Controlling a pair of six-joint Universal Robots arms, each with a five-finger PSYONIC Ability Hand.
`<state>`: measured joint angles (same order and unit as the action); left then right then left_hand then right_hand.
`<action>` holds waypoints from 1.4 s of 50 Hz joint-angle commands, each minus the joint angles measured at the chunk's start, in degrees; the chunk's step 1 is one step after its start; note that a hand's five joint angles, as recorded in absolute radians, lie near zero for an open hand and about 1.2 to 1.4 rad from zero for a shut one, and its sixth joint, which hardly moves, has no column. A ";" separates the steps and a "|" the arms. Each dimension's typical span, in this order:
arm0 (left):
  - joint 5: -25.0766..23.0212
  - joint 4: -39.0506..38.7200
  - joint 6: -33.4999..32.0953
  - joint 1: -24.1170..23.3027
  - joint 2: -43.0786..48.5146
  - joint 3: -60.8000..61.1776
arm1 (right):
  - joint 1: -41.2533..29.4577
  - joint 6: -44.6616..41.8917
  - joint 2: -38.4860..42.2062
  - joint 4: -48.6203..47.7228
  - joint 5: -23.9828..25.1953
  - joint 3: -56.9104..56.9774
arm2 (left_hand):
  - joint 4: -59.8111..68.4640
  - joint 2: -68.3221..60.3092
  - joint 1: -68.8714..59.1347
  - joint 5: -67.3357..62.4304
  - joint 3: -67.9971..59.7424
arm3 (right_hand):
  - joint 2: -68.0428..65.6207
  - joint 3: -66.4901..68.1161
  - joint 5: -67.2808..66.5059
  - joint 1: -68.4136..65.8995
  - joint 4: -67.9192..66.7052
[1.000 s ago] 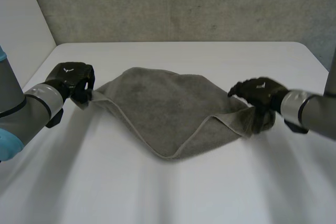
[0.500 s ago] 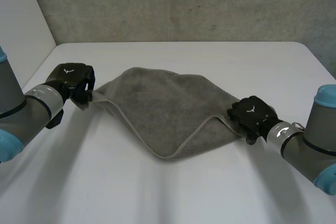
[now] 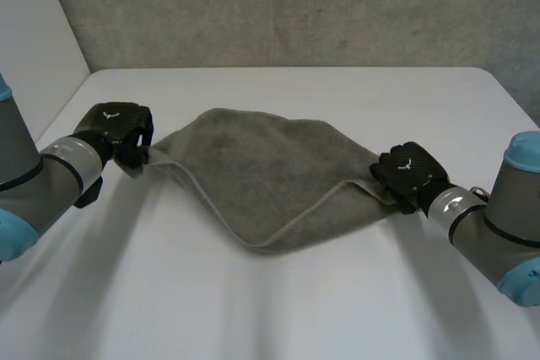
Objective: Fold the towel.
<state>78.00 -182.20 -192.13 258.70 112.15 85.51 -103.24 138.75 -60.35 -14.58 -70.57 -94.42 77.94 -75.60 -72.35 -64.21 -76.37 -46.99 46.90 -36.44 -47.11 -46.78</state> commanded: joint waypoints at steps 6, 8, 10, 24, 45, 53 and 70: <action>0.04 0.09 0.09 -0.13 0.00 0.01 | -0.20 0.56 -2.14 0.17 -0.10 -0.95 | 2.06 -4.40 -7.65 -5.79 -3.63 | 2.91 -2.83 2.37 3.03 2.70; 0.04 0.09 0.09 -0.13 0.00 0.01 | -0.29 0.56 -1.97 0.17 -0.10 -0.95 | 2.06 -4.40 -7.65 -5.79 -3.63 | 3.42 -3.34 2.88 3.55 3.21; 0.04 0.09 0.09 -0.13 0.00 0.01 | -0.38 0.56 -1.88 0.08 -0.10 -0.95 | 2.06 -4.40 -7.65 -5.79 -3.63 | 3.43 -3.35 2.89 3.55 3.22; 0.13 0.26 0.18 0.05 -0.09 -0.08 | -0.38 2.75 -3.55 -0.01 -0.18 -0.42 | 2.06 -4.40 -7.65 -5.79 -3.63 | -33.01 33.10 -33.56 -32.89 -33.22; 0.13 7.73 6.42 0.75 -21.09 3.52 | 3.75 13.74 -22.18 44.11 4.30 22.96 | 2.06 -4.40 -7.65 -5.79 -3.63 | -33.01 33.10 -33.56 -32.89 -33.22; 0.22 11.95 7.03 0.93 -23.38 7.30 | 6.21 4.34 -17.61 55.54 6.41 28.06 | 2.06 -4.40 -7.65 -5.79 -3.63 | -33.01 33.10 -33.56 -32.89 -33.22; 0.57 11.60 7.03 3.21 -4.92 -17.83 | 0.24 5.92 -1.79 34.88 5.53 55.48 | 2.06 -4.40 -7.65 -5.79 -3.63 | -33.01 33.10 -33.56 -32.89 -33.22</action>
<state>78.31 -170.10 -185.54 262.52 98.28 83.83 -98.48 142.22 -68.82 31.76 -64.51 -52.04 77.95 -75.57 -72.81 -64.21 -76.37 -74.60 75.04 -66.37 -75.90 -76.51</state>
